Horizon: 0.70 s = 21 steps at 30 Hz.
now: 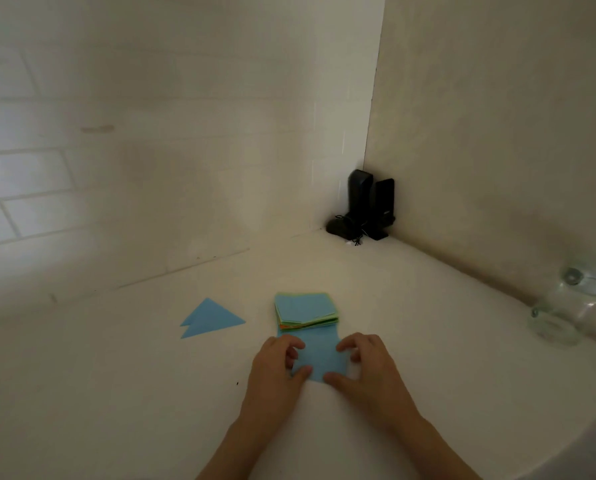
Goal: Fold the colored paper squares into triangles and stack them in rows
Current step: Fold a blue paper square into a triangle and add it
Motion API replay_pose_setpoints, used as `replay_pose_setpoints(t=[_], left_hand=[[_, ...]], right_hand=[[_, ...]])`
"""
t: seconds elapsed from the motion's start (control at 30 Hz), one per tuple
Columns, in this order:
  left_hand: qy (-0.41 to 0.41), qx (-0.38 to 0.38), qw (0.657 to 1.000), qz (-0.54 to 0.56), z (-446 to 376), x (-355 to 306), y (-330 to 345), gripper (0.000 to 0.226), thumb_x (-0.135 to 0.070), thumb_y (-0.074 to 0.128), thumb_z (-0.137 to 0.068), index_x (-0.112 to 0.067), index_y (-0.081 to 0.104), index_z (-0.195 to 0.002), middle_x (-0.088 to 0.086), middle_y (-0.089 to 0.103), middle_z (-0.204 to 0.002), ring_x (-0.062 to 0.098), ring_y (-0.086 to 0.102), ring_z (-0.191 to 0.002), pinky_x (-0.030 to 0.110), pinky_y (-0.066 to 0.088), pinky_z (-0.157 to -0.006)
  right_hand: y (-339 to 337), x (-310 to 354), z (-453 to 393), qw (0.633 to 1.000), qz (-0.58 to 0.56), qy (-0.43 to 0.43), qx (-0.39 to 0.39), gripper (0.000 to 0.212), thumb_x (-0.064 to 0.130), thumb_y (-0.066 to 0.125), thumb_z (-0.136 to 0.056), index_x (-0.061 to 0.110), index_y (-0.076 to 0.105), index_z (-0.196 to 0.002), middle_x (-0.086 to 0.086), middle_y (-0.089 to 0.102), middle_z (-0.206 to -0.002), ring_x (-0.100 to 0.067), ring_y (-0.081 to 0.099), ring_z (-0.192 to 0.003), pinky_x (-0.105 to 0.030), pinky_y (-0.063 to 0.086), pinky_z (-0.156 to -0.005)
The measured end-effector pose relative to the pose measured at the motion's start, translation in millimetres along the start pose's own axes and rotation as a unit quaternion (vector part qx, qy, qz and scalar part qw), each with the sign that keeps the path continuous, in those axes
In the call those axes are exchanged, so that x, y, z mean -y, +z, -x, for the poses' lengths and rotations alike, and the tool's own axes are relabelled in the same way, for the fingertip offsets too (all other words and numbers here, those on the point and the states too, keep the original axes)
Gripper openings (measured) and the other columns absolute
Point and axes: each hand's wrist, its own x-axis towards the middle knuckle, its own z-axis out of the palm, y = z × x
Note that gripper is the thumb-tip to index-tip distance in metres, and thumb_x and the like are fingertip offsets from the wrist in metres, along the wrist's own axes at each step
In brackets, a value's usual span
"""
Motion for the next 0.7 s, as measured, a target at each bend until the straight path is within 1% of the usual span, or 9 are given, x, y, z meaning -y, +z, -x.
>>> replay_pose_setpoints(t=[0.07, 0.13, 0.2, 0.3, 0.4, 0.5, 0.6, 0.63, 0.7], left_hand=[[-0.008, 0.002, 1.0, 0.015, -1, 2, -5, 0.036, -0.001, 0.075, -0.068, -0.028, 0.059, -0.086, -0.002, 0.055, -0.08, 0.004, 0.051, -0.07, 0.01, 0.04, -0.064], [-0.008, 0.002, 1.0, 0.011, -2, 3, -9, 0.037, 0.004, 0.072, -0.069, -0.028, 0.059, -0.081, -0.002, 0.056, -0.079, 0.003, 0.051, -0.069, 0.009, 0.04, -0.062], [0.009, 0.001, 1.0, -0.004, -2, 4, -10, 0.036, 0.008, 0.067, -0.07, -0.027, 0.061, -0.077, -0.005, 0.057, -0.077, 0.004, 0.052, -0.069, 0.009, 0.039, -0.062], [0.081, -0.004, 0.995, -0.06, 2, 3, -6, 0.031, 0.007, 0.059, -0.074, -0.023, 0.064, -0.079, -0.009, 0.059, -0.081, 0.005, 0.052, -0.074, 0.014, 0.04, -0.068], [0.133, 0.023, 0.986, -0.097, 10, -5, -1, 0.02, -0.013, 0.056, -0.079, -0.023, 0.064, -0.094, -0.012, 0.056, -0.093, 0.005, 0.048, -0.088, 0.008, 0.035, -0.077], [0.148, 0.064, 0.979, -0.121, 13, -8, 2, 0.034, -0.036, 0.059, -0.078, -0.022, 0.059, -0.109, -0.01, 0.053, -0.104, 0.004, 0.045, -0.098, 0.007, 0.031, -0.084], [0.156, 0.049, 0.975, -0.151, 6, -7, 2, 0.045, -0.054, 0.058, -0.071, -0.021, 0.059, -0.101, -0.009, 0.055, -0.098, 0.006, 0.049, -0.09, 0.017, 0.04, -0.077], [0.153, 0.047, 0.974, -0.162, 3, -7, 1, 0.047, -0.058, 0.056, -0.07, -0.021, 0.058, -0.099, -0.009, 0.055, -0.096, 0.007, 0.049, -0.087, 0.019, 0.04, -0.074], [0.148, 0.033, 0.972, -0.178, -2, -6, 1, 0.047, -0.06, 0.053, -0.07, -0.019, 0.057, -0.093, -0.007, 0.055, -0.09, 0.009, 0.05, -0.08, 0.02, 0.038, -0.068]], right_hand=[[-5, 1, -3, 0.999, -0.01, 0.022, 0.03, 0.051, 0.034, 0.081, -0.063, 0.034, 0.049, -0.103, 0.013, 0.045, -0.103, 0.001, 0.05, -0.086, -0.019, 0.044, -0.077], [-9, 3, -5, 0.998, -0.021, 0.021, 0.052, 0.053, 0.029, 0.081, -0.064, 0.033, 0.049, -0.106, 0.011, 0.049, -0.102, 0.002, 0.049, -0.085, -0.01, 0.039, -0.072], [-10, 6, -7, 0.997, -0.02, 0.029, 0.067, 0.05, 0.027, 0.081, -0.064, 0.036, 0.053, -0.104, 0.012, 0.055, -0.099, 0.003, 0.049, -0.081, -0.007, 0.037, -0.068], [-11, 10, -8, 0.996, -0.022, 0.059, 0.055, 0.041, 0.027, 0.082, -0.063, 0.035, 0.063, -0.099, 0.012, 0.058, -0.095, 0.002, 0.051, -0.075, -0.007, 0.038, -0.066], [-9, 14, -7, 0.996, -0.001, 0.075, 0.042, 0.042, 0.032, 0.081, -0.065, 0.03, 0.065, -0.104, 0.011, 0.057, -0.094, -0.002, 0.053, -0.078, -0.016, 0.043, -0.073], [-2, 22, -5, 0.995, 0.032, 0.09, 0.018, 0.041, 0.039, 0.075, -0.07, 0.029, 0.064, -0.108, 0.011, 0.058, -0.095, -0.011, 0.057, -0.091, -0.027, 0.045, -0.085], [3, 30, -4, 0.994, 0.057, 0.092, -0.009, 0.026, 0.039, 0.064, -0.08, 0.032, 0.067, -0.105, 0.011, 0.067, -0.094, -0.01, 0.061, -0.093, -0.03, 0.046, -0.086], [3, 31, -3, 0.994, 0.053, 0.093, -0.011, 0.021, 0.035, 0.06, -0.084, 0.033, 0.068, -0.103, 0.011, 0.068, -0.093, -0.009, 0.062, -0.088, -0.029, 0.047, -0.085], [2, 32, -2, 0.996, 0.017, 0.091, -0.004, 0.022, 0.025, 0.056, -0.084, 0.034, 0.071, -0.099, 0.012, 0.067, -0.085, -0.005, 0.06, -0.076, -0.026, 0.049, -0.081]])
